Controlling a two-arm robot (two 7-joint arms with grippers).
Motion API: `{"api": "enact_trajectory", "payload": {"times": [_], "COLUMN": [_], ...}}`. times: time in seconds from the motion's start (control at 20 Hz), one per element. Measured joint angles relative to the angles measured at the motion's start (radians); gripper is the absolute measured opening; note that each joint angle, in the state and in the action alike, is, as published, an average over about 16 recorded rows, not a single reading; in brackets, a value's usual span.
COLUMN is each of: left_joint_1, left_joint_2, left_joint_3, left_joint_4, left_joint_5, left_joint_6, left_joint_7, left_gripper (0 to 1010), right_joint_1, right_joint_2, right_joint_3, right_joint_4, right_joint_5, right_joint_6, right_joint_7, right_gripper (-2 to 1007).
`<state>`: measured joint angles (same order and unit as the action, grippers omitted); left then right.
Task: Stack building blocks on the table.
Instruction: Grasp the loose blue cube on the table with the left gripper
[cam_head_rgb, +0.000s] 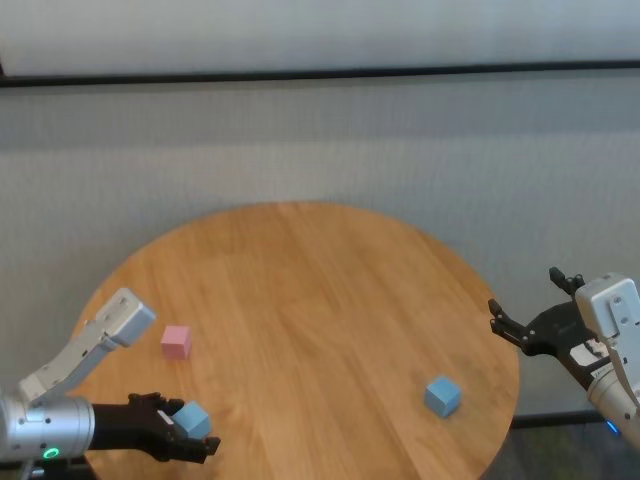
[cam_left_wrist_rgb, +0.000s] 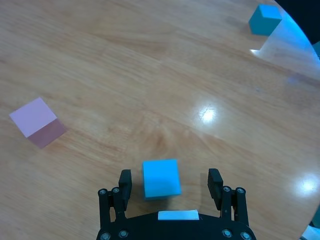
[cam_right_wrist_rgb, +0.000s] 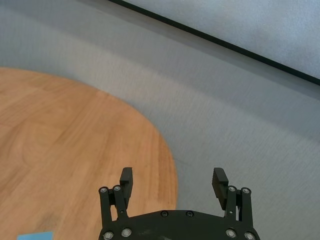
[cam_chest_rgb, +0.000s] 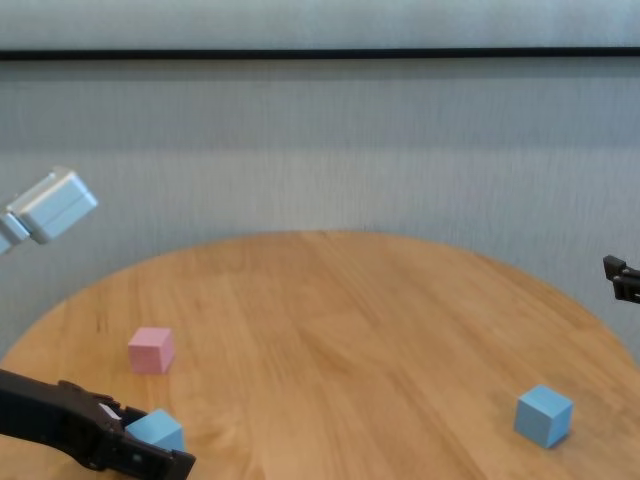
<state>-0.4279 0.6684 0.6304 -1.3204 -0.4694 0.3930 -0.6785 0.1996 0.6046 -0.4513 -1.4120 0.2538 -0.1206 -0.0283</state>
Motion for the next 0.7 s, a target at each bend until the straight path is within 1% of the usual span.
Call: {"api": "enact_trajectory", "payload": {"times": [0.45,0.7], "left_joint_1": [-0.026,-0.03], "left_joint_2": [-0.011,-0.012], "left_joint_3": [0.02,0.024], "left_joint_4": [0.025,0.028], "left_joint_5": [0.027,0.034], "left_joint_6": [-0.007,-0.012], "left_joint_7": [-0.005,-0.007], "left_gripper": [1000,969], "right_joint_1": [0.0,0.0], "right_joint_2": [0.0,0.0], "right_joint_3": [0.0,0.0], "right_joint_4": [0.0,0.0], "right_joint_5": [0.0,0.0], "right_joint_6": [0.0,0.0], "right_joint_7": [0.0,0.0], "right_gripper": [1001,1001]}}
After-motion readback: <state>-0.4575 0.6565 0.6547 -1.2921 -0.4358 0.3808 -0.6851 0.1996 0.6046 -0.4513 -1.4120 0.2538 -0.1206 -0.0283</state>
